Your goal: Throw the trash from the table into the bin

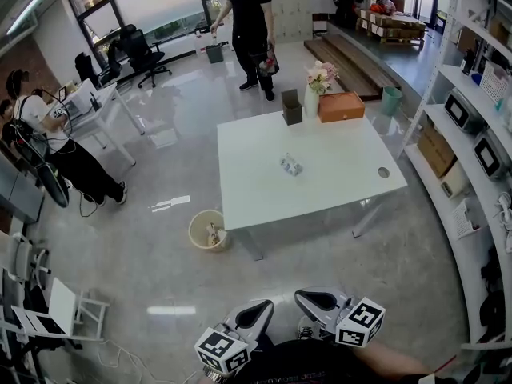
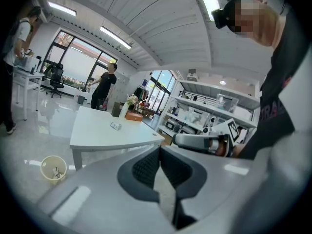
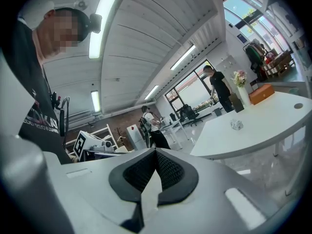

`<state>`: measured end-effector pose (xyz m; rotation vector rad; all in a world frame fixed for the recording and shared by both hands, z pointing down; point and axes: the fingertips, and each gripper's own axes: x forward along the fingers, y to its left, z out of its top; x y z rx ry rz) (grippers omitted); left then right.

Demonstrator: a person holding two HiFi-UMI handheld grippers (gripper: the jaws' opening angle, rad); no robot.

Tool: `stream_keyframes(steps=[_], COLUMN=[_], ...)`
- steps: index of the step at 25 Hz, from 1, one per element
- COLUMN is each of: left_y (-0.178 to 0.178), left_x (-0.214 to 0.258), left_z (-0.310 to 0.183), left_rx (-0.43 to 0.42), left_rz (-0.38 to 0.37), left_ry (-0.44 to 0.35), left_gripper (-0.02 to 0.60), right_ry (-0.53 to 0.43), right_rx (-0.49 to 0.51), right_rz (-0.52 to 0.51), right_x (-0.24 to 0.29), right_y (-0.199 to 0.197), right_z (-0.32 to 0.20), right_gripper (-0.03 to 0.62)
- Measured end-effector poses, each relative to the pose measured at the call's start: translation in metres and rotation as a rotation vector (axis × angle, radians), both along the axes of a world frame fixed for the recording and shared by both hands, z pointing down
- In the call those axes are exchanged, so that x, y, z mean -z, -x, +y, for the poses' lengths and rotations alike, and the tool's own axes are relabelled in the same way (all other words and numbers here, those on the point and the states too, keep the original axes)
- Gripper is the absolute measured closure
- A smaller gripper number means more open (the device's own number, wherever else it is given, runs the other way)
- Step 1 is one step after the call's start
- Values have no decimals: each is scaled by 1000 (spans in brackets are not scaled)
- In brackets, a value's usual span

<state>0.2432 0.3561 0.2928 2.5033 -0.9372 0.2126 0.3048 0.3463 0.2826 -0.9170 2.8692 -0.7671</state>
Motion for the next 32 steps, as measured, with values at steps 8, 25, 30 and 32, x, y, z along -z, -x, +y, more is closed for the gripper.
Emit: stream_keyframes(steps=[8, 25, 30, 32], left_y=[21, 119, 151, 165], left_x=[0, 6, 4, 4], left_z=[-11, -75, -90, -94], left_rx=[-10, -92, -118, -124], left_rz=[-3, 0, -7, -5], left_ry=[15, 16, 5, 1], left_gripper=[574, 574, 574, 574], right_ry=[10, 1, -3, -9], right_rx=[-32, -183, -221, -239], right_rz=[-18, -37, -36, -32], right_x=[0, 7, 7, 6], right_y=[17, 97, 122, 131], right_z=[-11, -75, -95, -102], right_gripper=[595, 592, 583, 576])
